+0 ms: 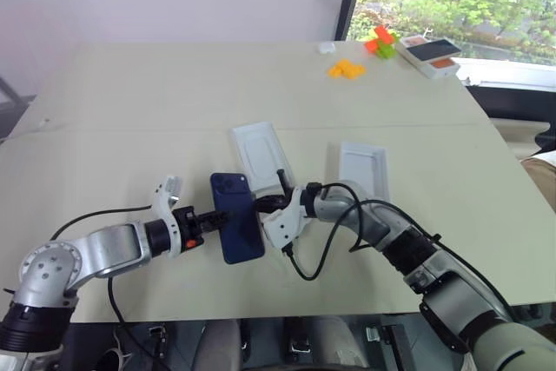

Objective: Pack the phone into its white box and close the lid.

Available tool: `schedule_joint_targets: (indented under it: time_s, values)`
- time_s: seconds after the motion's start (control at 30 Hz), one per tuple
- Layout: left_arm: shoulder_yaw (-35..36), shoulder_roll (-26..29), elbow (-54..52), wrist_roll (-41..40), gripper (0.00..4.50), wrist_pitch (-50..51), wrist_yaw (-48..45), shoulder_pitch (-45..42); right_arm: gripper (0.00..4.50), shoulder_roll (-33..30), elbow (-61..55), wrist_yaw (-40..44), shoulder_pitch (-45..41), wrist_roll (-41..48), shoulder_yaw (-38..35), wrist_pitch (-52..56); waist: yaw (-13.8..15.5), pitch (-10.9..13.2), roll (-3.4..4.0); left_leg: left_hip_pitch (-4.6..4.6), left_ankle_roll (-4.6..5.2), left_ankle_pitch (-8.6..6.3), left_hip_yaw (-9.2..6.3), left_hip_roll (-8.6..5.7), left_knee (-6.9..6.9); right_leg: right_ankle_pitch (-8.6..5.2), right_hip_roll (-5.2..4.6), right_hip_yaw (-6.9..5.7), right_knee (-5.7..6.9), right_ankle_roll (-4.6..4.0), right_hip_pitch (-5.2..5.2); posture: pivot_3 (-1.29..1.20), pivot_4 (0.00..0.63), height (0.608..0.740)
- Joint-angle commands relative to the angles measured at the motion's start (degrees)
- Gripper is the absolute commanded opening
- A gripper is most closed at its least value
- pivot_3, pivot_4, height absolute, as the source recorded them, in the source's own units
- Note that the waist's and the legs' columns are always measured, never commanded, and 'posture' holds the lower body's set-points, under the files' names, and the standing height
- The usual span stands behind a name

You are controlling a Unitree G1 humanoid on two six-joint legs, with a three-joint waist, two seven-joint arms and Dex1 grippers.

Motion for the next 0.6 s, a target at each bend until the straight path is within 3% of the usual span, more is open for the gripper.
schedule_joint_targets:
  time_s: [0.03, 0.1, 0.2, 0.3, 0.43, 0.53, 0.6]
  values:
    - [1.21, 1.47, -1.52, 0.38, 0.03, 0.37, -2.77, 1.64, 0.00, 0.18, -4.39, 5.07, 2.10, 7.63, -1.79, 3.21, 0.00, 0.03, 0.01, -0.03, 0.00, 0.00, 0.00, 0.00, -0.02, 0.04, 0.00, 0.00, -0.02, 0.07, -0.02, 0.00, 0.150, 0.737]
    - [3.10, 3.88, -3.85, 2.01, 0.03, 2.18, -7.64, 2.52, 0.00, 0.04, -9.38, 10.47, 3.58, 15.74, -4.18, 8.79, -0.06, 0.05, -0.04, -0.20, 0.05, 0.03, 0.00, 0.00, -0.08, 0.08, 0.00, 0.00, -0.06, 0.14, -0.17, 0.00, 0.150, 0.737]
    - [8.59, 9.06, -6.06, 4.20, 0.00, 4.83, -16.58, 5.09, 0.89, -2.33, -17.09, 20.70, 4.38, 29.65, -8.55, 20.44, -0.29, 0.22, 0.03, -0.85, 0.10, 0.08, -0.01, 0.03, -0.06, 0.11, 0.03, -0.01, -0.02, 0.16, -0.84, 0.00, 0.150, 0.737]
    - [13.59, 12.48, -5.64, 7.14, 0.00, 5.33, -23.71, 6.19, 2.28, -4.15, -19.99, 24.33, 2.85, 35.10, -11.28, 26.83, -0.03, 0.43, 0.18, -0.92, 0.09, 0.09, -0.01, 0.02, -0.07, 0.10, 0.02, -0.01, -0.03, 0.15, -0.93, 0.00, 0.150, 0.737]
    - [18.67, 10.62, -6.31, 21.46, 0.00, -2.89, -29.75, 4.69, 4.32, -3.23, -17.67, 23.80, -1.15, 36.14, -12.88, 30.69, -0.05, 0.61, 0.41, -0.92, -0.05, 0.01, -0.01, 0.02, -0.04, 0.08, 0.02, -0.03, -0.04, -0.02, -0.97, 0.00, 0.150, 0.737]
    - [18.95, 8.96, -8.46, 33.39, 0.00, -10.01, -33.48, 2.95, 4.43, -2.88, -13.53, 23.36, -4.03, 32.58, -10.81, 29.83, -0.06, 0.63, 0.42, -0.95, -0.06, 0.00, -0.01, 0.01, -0.05, 0.08, 0.02, -0.03, -0.06, -0.11, -0.99, 0.00, 0.150, 0.737]
    - [18.22, 8.02, -8.12, 36.81, 0.00, -11.38, -35.35, 1.98, 4.43, -2.17, -10.80, 24.02, -5.48, 31.75, -9.52, 30.39, -0.07, 0.61, 0.39, -1.10, 0.03, 0.05, 0.02, 0.01, -0.07, 0.21, 0.02, -0.03, -0.08, -0.07, -1.13, 0.00, 0.150, 0.737]
